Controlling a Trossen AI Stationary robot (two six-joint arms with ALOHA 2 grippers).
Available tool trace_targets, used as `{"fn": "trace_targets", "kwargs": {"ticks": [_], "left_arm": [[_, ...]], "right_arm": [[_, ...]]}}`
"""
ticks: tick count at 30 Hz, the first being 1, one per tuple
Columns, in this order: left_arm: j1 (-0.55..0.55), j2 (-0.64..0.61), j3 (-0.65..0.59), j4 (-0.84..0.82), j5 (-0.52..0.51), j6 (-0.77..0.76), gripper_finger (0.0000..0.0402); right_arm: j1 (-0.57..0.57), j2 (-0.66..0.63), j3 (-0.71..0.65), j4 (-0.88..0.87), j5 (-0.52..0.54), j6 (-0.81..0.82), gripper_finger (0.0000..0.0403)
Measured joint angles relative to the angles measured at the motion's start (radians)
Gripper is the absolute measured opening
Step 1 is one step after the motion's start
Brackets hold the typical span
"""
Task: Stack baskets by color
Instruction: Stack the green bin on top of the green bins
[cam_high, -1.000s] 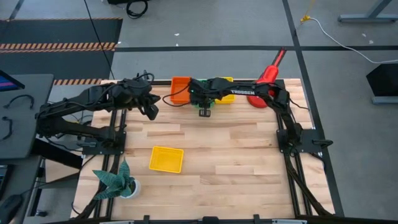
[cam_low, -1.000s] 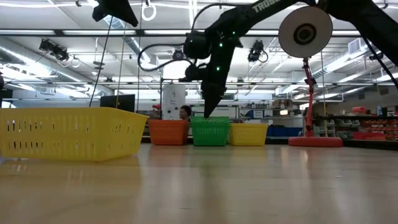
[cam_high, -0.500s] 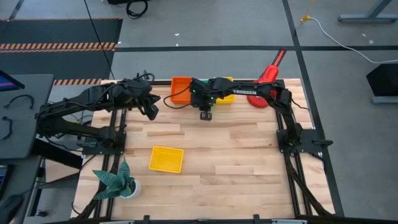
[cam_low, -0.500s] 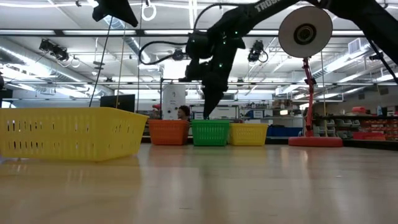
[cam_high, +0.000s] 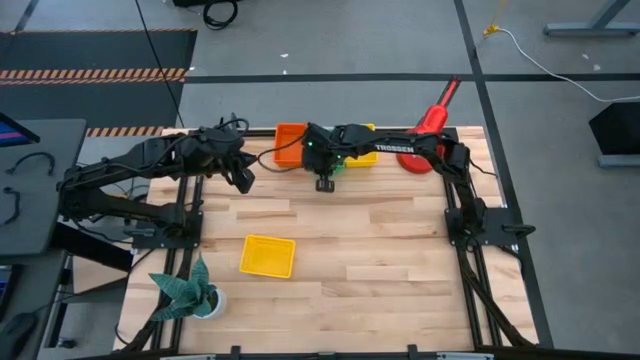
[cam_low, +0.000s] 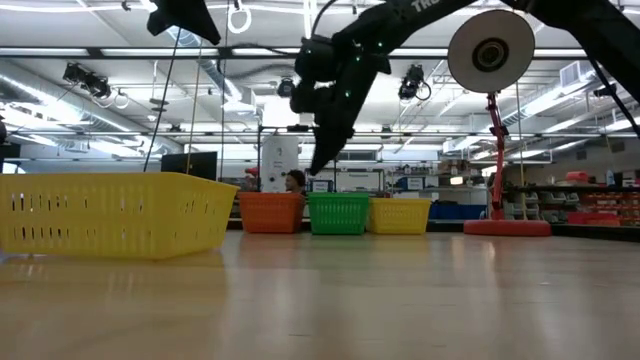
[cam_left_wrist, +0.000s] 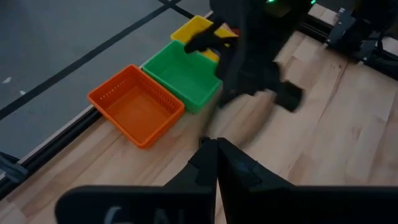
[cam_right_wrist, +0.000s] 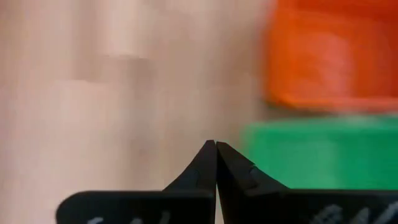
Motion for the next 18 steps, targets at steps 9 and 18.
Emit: {"fn": "trace_targets", "kwargs": {"ticks": [9,18], "left_arm": [[-0.003,0.000,0.000,-0.008,0.002,-0.041,0.0018],[-0.013,0.000,0.000,-0.032,0.012,-0.059,0.0007]], "right_arm": [[-0.009,0.064,-0.003,0.009,0.120,0.012,0.0003],[-0.014,0.036,-0.002,0.081,0.177,0.014,0.0002]]}}
